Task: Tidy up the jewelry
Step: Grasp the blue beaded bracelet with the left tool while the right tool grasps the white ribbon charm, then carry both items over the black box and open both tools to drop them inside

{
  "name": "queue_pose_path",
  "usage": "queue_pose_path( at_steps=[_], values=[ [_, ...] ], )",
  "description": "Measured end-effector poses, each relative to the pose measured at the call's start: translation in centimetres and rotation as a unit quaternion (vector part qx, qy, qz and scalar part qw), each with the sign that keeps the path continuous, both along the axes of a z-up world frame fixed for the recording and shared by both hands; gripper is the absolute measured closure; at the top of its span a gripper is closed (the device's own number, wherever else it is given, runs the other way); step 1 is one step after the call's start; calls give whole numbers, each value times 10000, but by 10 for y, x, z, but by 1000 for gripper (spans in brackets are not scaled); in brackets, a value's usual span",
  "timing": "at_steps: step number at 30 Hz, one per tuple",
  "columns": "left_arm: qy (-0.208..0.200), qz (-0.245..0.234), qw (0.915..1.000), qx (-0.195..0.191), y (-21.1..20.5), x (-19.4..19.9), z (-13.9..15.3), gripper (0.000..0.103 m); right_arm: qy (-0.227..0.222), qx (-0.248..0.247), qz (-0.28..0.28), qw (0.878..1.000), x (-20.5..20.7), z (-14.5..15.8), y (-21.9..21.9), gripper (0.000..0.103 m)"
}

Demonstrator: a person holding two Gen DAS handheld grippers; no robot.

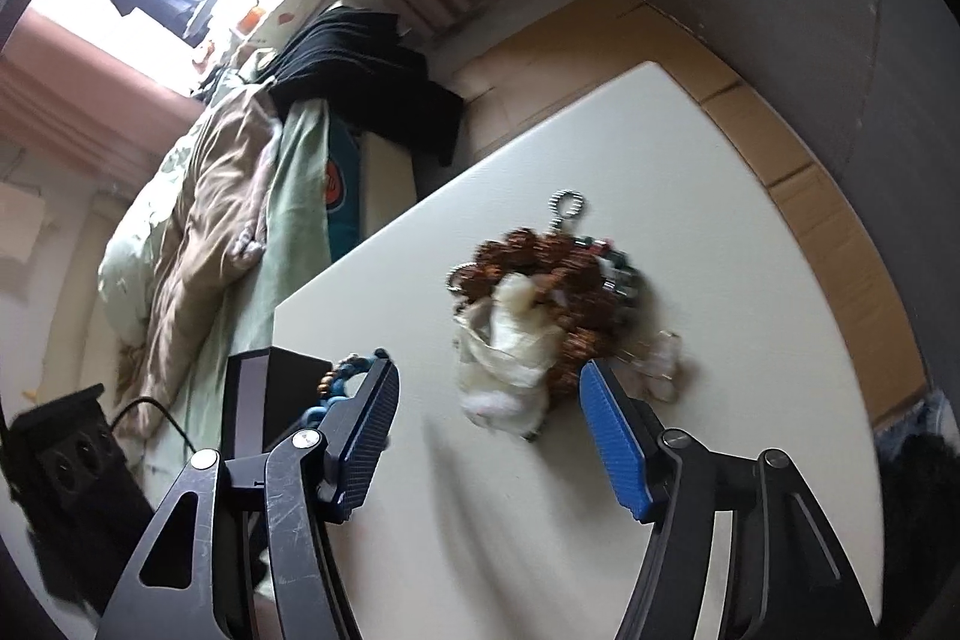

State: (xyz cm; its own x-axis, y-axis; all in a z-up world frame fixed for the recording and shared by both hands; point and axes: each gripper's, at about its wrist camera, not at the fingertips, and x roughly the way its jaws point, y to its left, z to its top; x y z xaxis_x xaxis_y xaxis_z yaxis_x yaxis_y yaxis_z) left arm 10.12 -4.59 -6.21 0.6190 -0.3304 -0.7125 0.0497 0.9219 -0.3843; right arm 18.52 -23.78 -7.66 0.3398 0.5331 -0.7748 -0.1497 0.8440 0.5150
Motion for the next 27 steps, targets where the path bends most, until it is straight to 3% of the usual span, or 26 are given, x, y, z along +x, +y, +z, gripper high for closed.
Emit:
queue_pose_path(
  at_steps=[6, 10, 11, 12, 13, 16, 20, 27],
  values=[
    [-33, 355, 9993, -132, 35, -6, 10, 90, -262, -584, 155, 9978, 2, -4, 24, 48],
    [-85, 479, 9987, -162, 49, -10, 16, 90, -392, -1280, 133, 9909, 6, -14, 39, 56],
    [-94, 511, 9985, -167, 52, -12, 17, 90, -355, -1356, 130, 9900, 7, -18, 41, 67],
    [-97, 533, 9984, -174, 54, -13, 17, 90, -305, -1380, 144, 9899, 7, -21, 40, 87],
    [-107, 547, 9983, -194, 56, -14, 18, 90, -256, -1389, 153, 9899, 8, -23, 39, 96],
    [-182, 577, 9979, -220, 60, -18, 24, 90, -276, -1146, 13, 9930, 5, -20, 31, 99],
    [-366, 676, 9967, -269, 67, -28, 34, 90, -608, -514, -321, 9963, -1, 7, 8, 99],
    [-513, 841, 9945, -351, 76, -38, 44, 90, -999, 558, -448, 9924, -15, 33, 2, 99]
  ],
)
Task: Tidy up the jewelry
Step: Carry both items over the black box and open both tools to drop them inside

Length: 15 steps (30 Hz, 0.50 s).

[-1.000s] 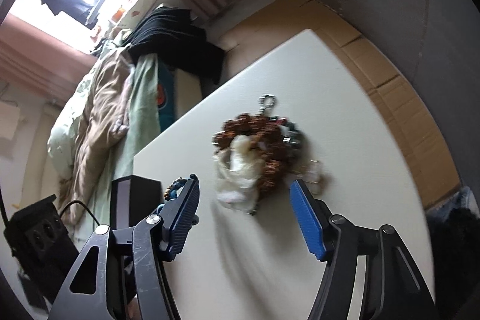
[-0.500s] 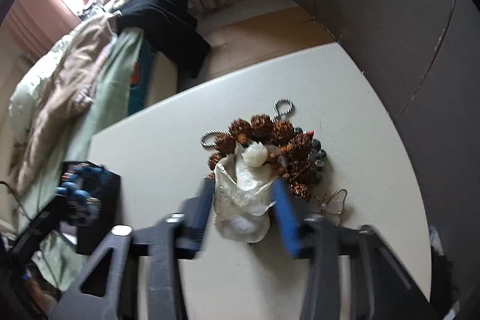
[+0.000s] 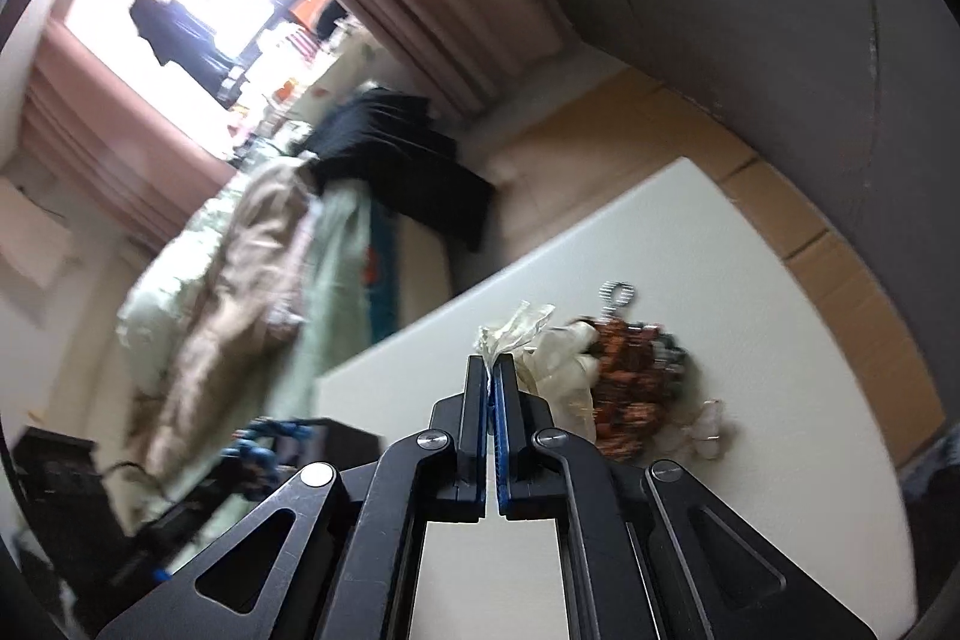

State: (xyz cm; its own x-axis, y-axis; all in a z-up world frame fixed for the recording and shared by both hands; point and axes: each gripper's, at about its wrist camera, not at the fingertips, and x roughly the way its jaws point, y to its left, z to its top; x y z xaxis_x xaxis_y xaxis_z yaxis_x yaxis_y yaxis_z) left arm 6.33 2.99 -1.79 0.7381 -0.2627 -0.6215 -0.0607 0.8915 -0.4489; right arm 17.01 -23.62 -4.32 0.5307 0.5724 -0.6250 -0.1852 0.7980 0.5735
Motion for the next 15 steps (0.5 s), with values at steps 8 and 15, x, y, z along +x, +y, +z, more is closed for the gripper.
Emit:
queue_pose_path(
  at_steps=[8, 15],
  values=[
    [-228, 330, 9992, 25, 25, -17, 15, 90, -368, 909, 904, 9911, -26, 16, 45, 99],
    [-365, 770, 9964, -45, 60, -25, 22, 90, -316, 896, 1602, 9825, -39, 7, 104, 99]
  ],
)
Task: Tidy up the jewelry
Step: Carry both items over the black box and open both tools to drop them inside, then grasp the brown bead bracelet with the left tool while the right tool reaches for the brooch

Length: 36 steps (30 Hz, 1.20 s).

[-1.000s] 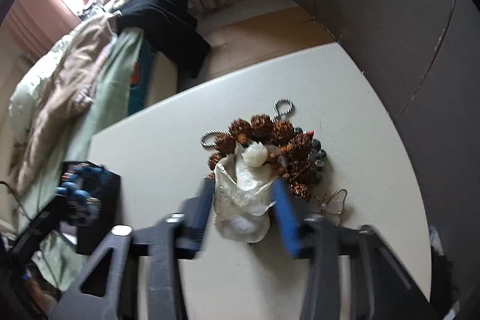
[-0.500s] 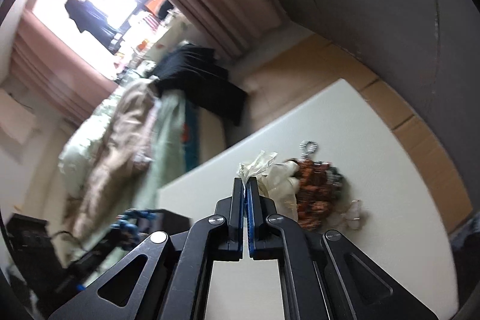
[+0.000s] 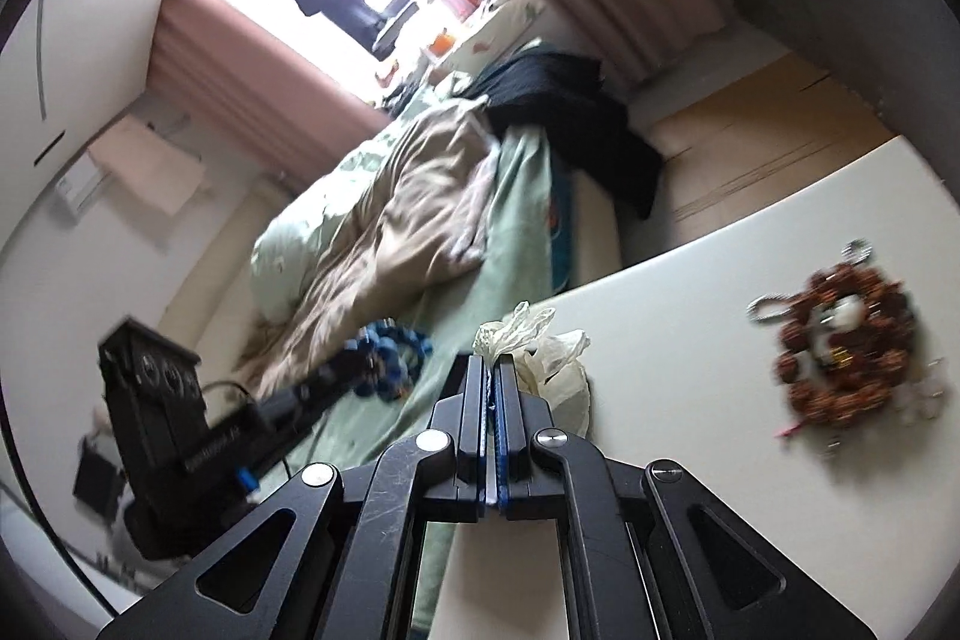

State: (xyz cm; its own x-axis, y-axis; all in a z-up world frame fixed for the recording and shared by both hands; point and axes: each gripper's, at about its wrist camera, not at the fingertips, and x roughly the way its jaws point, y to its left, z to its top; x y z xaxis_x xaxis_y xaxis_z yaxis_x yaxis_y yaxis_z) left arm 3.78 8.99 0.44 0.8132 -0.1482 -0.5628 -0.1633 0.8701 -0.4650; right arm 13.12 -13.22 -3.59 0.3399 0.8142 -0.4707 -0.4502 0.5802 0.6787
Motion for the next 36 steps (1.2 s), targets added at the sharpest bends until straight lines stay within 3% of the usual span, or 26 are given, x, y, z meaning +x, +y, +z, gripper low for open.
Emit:
queue_pose_path(
  at_steps=[12, 13, 15, 16, 27, 29, 30, 31, 33, 36],
  values=[
    [174, 81, 9994, -270, 23, 5, -2, 90, 91, 186, 507, 9985, -3, -17, 62, 97],
    [169, 76, 9994, -302, 24, 5, -3, 90, 162, 94, 525, 9984, 0, -21, 69, 91],
    [199, 60, 9994, -294, 24, 7, -4, 90, 435, -173, 469, 9978, 8, -31, 77, 33],
    [225, 42, 9993, -290, 24, 9, -5, 90, 499, -206, 334, 9980, 10, -35, 75, 29],
    [591, -280, 9975, -259, 3, 20, -19, 89, 661, -224, -350, 9969, 23, -22, 7, 27],
    [734, -461, 9950, -489, -2, 25, -28, 84, 605, -403, -580, 9957, 24, -16, -8, 27],
    [813, -467, 9943, -513, -5, 27, -31, 71, 551, -529, -715, 9945, 23, -14, -17, 27],
    [897, -446, 9938, -474, -9, 28, -34, 49, 478, -606, -839, 9935, 22, -12, -26, 27],
    [872, -478, 9942, -408, -17, 29, -35, 20, 441, -642, -1005, 9919, 19, -8, -42, 27],
    [751, -503, 9951, -399, -27, 28, -32, 17, 455, -634, -1219, 9895, 17, -4, -64, 27]
  ],
)
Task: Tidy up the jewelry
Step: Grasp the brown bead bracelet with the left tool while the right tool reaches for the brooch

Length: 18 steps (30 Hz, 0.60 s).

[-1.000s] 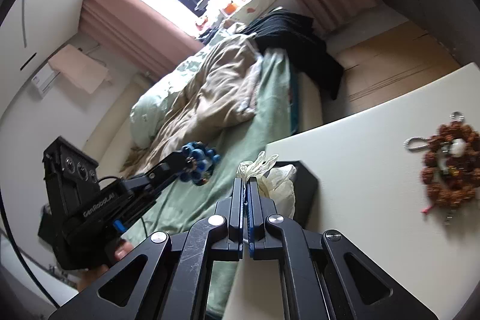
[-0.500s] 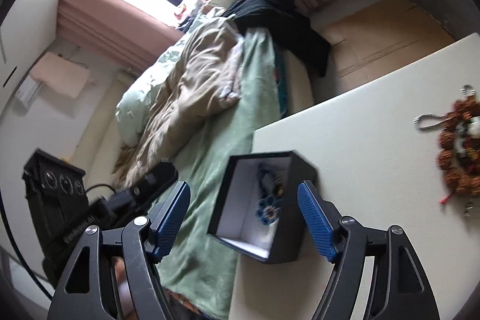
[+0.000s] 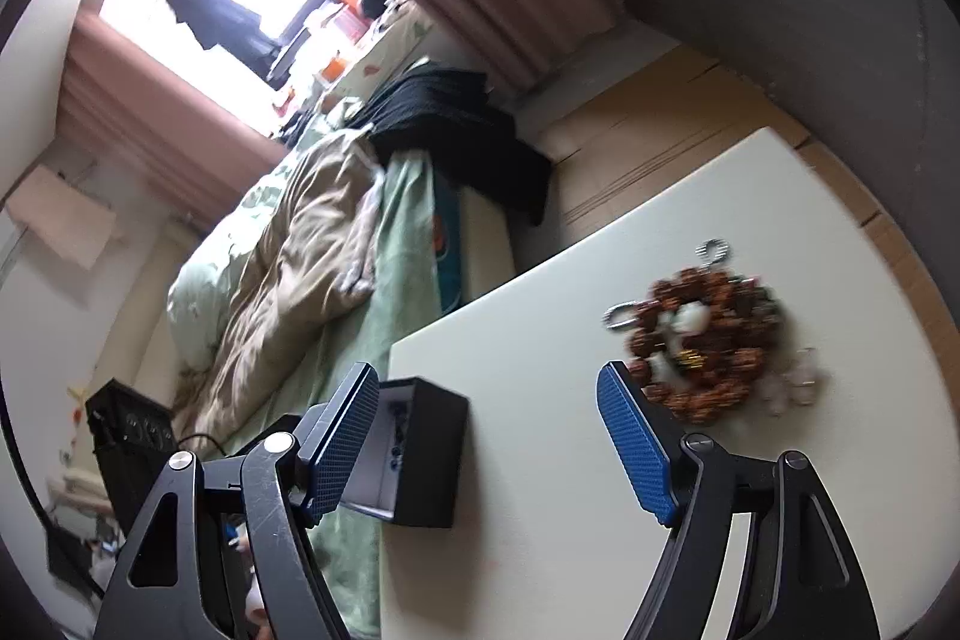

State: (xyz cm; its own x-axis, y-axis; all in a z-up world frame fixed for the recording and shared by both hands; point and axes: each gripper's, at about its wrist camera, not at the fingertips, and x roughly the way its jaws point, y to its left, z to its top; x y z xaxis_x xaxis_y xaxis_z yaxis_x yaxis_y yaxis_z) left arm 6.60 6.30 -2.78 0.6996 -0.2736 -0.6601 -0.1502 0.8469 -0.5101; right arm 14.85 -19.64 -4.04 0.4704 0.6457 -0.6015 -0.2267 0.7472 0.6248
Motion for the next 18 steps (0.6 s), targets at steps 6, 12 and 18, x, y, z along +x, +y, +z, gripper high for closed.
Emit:
queue_pose_path(
  at_steps=[6, 12, 18],
  values=[
    [-42, -98, 9998, 186, -20, 5, 0, 17, 192, -544, -448, 9973, 4, -6, -24, 27],
    [-117, -214, 9993, 290, -41, 15, -5, 17, 411, -708, -786, 9935, 10, -11, -49, 27],
    [-83, -520, 9978, 414, -68, 31, -14, 35, 831, -871, -1221, 9852, 20, -27, -74, 28]
  ],
)
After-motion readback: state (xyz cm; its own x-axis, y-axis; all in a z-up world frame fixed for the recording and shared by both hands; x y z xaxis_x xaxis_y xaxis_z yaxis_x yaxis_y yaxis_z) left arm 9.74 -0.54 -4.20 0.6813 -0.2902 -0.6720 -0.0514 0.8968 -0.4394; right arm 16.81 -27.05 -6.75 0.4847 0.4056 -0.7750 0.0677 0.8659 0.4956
